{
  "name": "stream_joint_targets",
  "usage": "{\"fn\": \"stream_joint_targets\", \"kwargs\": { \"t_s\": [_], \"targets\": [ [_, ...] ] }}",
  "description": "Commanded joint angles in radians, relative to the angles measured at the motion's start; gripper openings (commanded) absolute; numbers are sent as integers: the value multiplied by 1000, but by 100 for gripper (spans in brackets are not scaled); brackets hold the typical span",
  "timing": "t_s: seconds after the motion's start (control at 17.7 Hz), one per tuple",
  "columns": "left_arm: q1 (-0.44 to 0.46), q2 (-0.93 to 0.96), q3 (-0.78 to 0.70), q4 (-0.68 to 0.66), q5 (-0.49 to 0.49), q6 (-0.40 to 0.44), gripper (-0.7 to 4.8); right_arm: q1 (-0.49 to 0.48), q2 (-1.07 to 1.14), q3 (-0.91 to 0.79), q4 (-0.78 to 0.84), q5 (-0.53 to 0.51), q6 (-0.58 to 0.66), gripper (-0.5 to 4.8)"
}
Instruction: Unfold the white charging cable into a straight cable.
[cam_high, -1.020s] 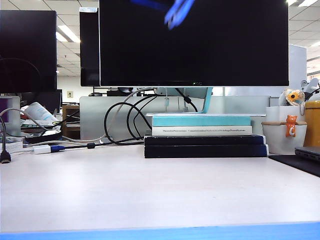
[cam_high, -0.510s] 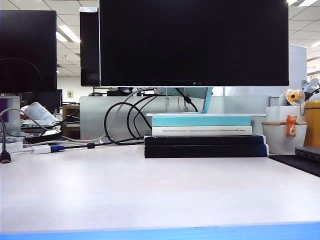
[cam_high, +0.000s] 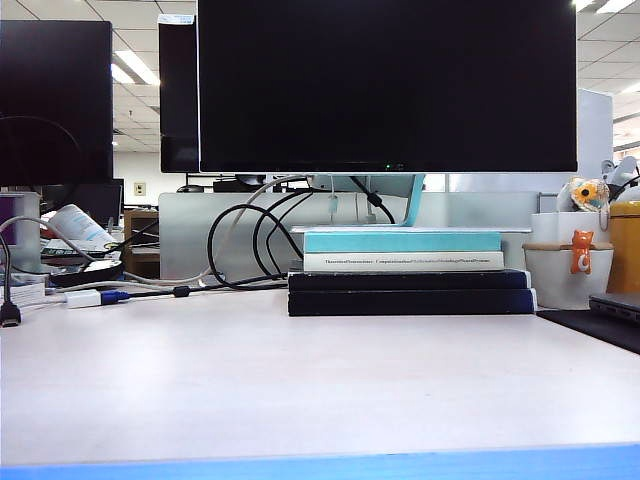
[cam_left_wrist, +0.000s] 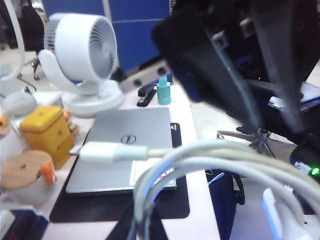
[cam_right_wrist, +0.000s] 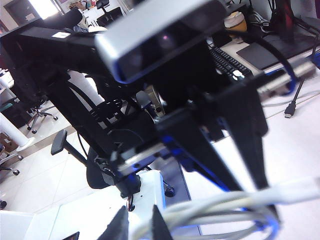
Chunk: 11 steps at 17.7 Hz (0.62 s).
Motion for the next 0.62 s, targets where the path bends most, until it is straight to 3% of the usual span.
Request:
{"fn": "stream_joint_targets", "kwargs": {
  "t_s": [0.06,0.4,0.62],
  "targets": [
    [-5,0,2,47,-9,-18,-6,0,-2,4,10,-6,1,63],
    [-5,-1,2,-38,-75,58,-6,-1,-2,5,18,195,1,64],
    [-5,-1,2,13,-80,76,-6,0,20,4,16,200,24,63]
  ]
}}
